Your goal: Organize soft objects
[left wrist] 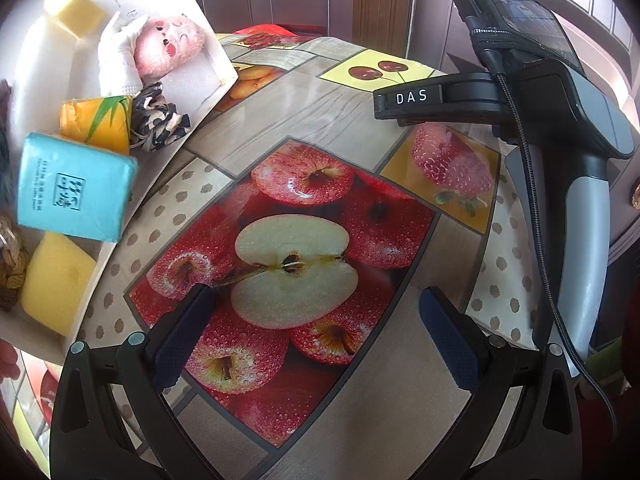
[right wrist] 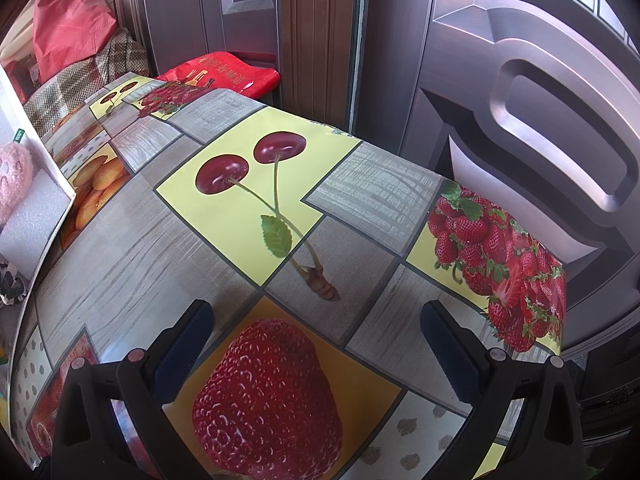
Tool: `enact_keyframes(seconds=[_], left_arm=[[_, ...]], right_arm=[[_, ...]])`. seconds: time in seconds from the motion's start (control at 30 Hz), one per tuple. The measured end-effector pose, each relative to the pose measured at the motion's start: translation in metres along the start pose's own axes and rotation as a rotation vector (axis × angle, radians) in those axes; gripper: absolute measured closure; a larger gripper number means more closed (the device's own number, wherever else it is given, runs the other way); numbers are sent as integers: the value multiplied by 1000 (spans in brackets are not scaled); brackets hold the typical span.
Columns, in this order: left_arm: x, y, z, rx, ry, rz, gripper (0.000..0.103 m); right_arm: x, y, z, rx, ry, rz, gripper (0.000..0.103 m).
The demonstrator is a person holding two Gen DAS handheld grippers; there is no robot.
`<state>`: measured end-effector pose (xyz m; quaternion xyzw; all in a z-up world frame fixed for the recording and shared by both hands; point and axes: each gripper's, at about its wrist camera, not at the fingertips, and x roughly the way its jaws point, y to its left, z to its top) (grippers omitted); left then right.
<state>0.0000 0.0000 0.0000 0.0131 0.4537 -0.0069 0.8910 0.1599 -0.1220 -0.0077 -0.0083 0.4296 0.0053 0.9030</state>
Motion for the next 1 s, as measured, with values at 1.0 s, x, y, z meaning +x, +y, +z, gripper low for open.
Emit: enact_keyframes(seconds=[1.0], left_arm=[[0,1,-1,0,0,1,1]], right_arm=[[2,1,2,-1,0,-2,0]])
